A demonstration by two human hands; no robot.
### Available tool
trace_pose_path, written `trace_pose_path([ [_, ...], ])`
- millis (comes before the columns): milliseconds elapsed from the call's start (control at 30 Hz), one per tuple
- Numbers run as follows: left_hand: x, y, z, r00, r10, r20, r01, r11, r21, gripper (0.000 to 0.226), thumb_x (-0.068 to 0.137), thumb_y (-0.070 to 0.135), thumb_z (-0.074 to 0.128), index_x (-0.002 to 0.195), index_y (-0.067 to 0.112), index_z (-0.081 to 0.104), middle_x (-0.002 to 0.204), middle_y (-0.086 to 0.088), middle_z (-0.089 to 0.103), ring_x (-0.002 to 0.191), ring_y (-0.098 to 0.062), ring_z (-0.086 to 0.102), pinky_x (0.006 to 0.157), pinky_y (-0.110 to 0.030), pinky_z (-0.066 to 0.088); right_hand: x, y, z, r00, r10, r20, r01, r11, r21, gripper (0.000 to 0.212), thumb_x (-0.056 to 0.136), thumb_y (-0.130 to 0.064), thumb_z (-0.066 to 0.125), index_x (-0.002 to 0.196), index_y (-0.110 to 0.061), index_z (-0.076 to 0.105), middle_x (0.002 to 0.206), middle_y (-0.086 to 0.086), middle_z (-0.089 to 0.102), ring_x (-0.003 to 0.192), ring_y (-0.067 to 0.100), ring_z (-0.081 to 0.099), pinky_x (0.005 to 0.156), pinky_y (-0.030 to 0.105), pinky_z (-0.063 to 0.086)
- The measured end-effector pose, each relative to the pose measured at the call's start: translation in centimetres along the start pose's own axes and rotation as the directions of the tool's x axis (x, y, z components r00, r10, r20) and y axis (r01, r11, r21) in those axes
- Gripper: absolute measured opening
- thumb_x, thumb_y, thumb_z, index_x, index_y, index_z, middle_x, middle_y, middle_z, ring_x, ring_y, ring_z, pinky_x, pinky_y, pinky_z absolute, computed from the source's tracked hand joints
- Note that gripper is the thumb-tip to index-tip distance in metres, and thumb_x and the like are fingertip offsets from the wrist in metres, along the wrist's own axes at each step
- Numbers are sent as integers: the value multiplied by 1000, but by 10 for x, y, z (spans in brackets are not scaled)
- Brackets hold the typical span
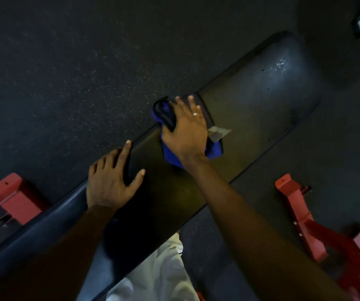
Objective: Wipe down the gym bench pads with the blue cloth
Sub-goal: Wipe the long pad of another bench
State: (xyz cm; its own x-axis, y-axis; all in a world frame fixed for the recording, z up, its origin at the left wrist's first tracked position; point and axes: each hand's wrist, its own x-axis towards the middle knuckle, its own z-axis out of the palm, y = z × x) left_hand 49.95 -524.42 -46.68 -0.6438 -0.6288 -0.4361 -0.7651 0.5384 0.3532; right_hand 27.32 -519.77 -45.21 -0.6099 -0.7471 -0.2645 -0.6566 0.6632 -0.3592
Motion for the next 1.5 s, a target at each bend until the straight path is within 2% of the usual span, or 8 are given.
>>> trace_pose_path([
  [167,1,0,-5,999,0,42,2,999,-36,85,91,74,32,162,28,22,140,-19,55,123,-39,56,98,-58,46,4,25,-17,937,-296,186,300,954,4,71,82,-28,71,148,-13,49,153,6,50,149,26,34,125,46,25],
  [300,1,2,-9,997,2,78,2,999,-49,86,92,75,29,163,28,19,141,-20,53,124,-41,55,99,-59,45,28,67,-43,998,-62,-33,63,998,23,69,86,-28,67,149,-11,47,154,8,48,149,26,35,122,44,32],
  [467,3,2,-10,994,-8,106,15,998,-64,86,91,75,29,163,30,17,142,-20,53,126,-41,53,100,-60,44,36,54,-36,974,175,-141,-170,984,44,69,90,-37,62,153,-18,41,160,1,41,153,23,25,124,45,27],
  [700,1,5,-12,995,-34,98,42,996,-76,84,91,74,32,163,32,20,141,-22,54,124,-45,53,99,-62,43,22,81,-44,996,-92,3,92,995,-43,72,90,-33,63,156,-19,36,163,1,35,154,22,24,123,46,28],
  [900,-1,6,-11,995,-51,86,57,996,-71,83,92,74,30,163,32,18,143,-22,52,125,-46,51,100,-64,42,-25,110,-35,907,363,-214,-339,930,141,76,95,-44,58,160,-22,26,167,0,25,155,23,19,124,49,26],
  [1033,-3,10,-12,995,-70,75,75,995,-73,82,91,74,29,163,34,18,145,-22,50,130,-45,47,104,-64,39,-70,140,-32,975,207,-87,-198,975,98,78,96,-35,62,161,-25,20,168,0,21,157,21,13,127,45,17],
  [1333,44,84,-14,999,-14,31,21,978,-206,82,94,62,38,162,18,20,161,-19,31,149,-38,27,120,-59,17,-36,181,-52,709,667,-228,-555,728,403,77,100,-45,55,162,-17,19,169,2,18,157,25,12,125,48,22],
  [1500,125,154,-4,990,127,-57,-133,984,-123,74,102,59,40,161,17,21,157,-19,38,144,-39,36,116,-58,29,-83,172,-34,753,646,-121,-523,701,485,79,102,-44,55,163,-22,9,171,-1,7,157,24,6,123,47,19],
])
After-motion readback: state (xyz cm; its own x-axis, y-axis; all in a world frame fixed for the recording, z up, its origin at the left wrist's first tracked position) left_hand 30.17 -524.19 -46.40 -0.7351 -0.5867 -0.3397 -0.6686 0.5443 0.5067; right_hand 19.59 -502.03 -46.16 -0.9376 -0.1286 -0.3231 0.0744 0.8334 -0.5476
